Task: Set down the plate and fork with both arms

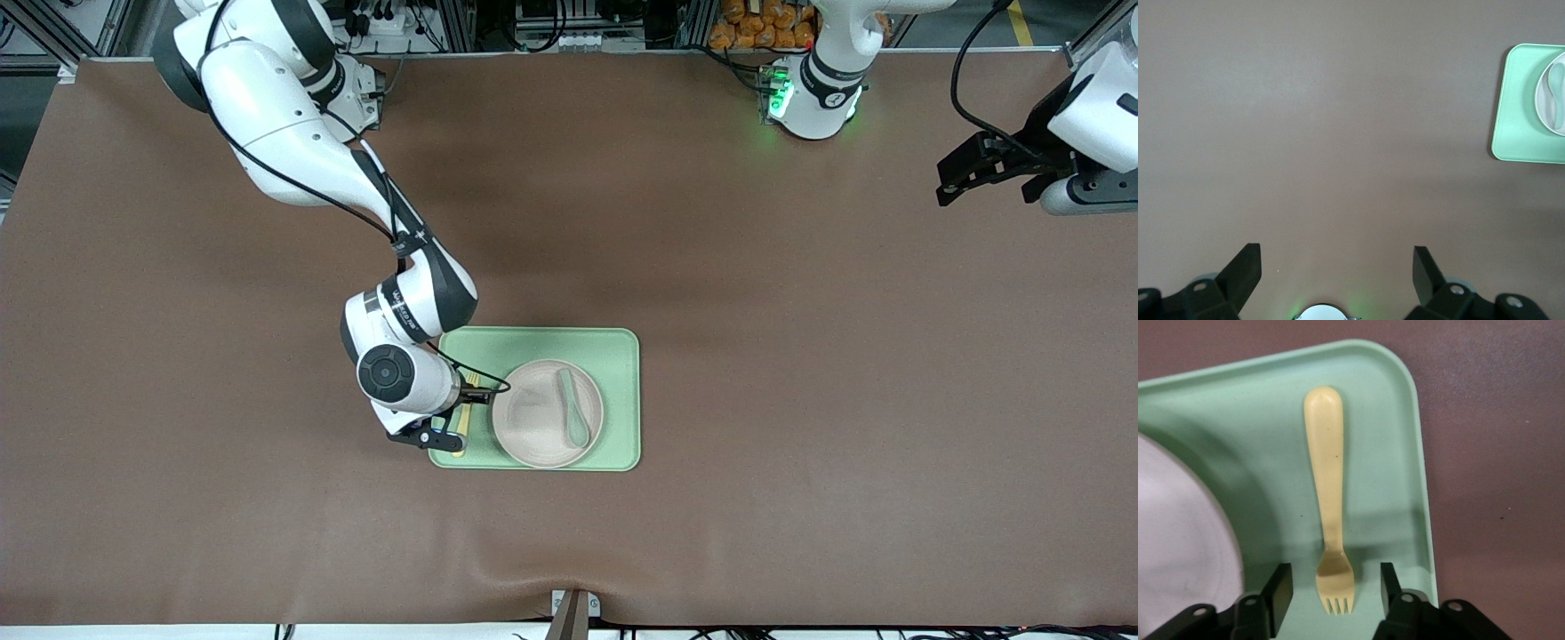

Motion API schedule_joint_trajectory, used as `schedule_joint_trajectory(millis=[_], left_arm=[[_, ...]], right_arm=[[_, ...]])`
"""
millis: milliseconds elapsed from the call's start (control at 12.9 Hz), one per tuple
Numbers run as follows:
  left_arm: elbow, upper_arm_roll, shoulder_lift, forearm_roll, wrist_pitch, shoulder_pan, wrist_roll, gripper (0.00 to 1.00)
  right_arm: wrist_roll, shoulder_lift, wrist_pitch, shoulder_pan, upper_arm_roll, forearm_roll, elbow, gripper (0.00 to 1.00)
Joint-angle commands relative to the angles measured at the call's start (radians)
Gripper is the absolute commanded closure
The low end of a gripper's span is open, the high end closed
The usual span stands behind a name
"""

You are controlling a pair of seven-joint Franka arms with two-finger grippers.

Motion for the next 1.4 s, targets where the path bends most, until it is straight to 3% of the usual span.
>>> schedule_joint_trajectory(millis=[0, 465, 1008, 1318], left_arm=[[0.006, -0.003, -0.007, 0.014, 0.003, 0.003, 0.013, 0.00], [0.006, -0.004, -0.008, 0.014, 0.003, 0.003, 0.013, 0.00], [0.006, -0.007, -0.008, 0.014, 0.003, 0.003, 0.013, 0.00], [0.006, -0.007, -0.008, 0.014, 0.002, 0.003, 0.013, 0.00]], right_arm=[[0.001, -0.067, -0.055, -0.017, 0.016, -0.004, -0.004, 0.00], [-0.018, -0.243, -0.231, -0.144, 0.019, 0.001, 0.040, 0.00], [-0.356, -0.441, -0.431, -0.343, 0.013, -0.012, 0.031, 0.00], [-0.358, -0.564, -0.531, -0.388, 0.013, -0.012, 0.005, 0.00]])
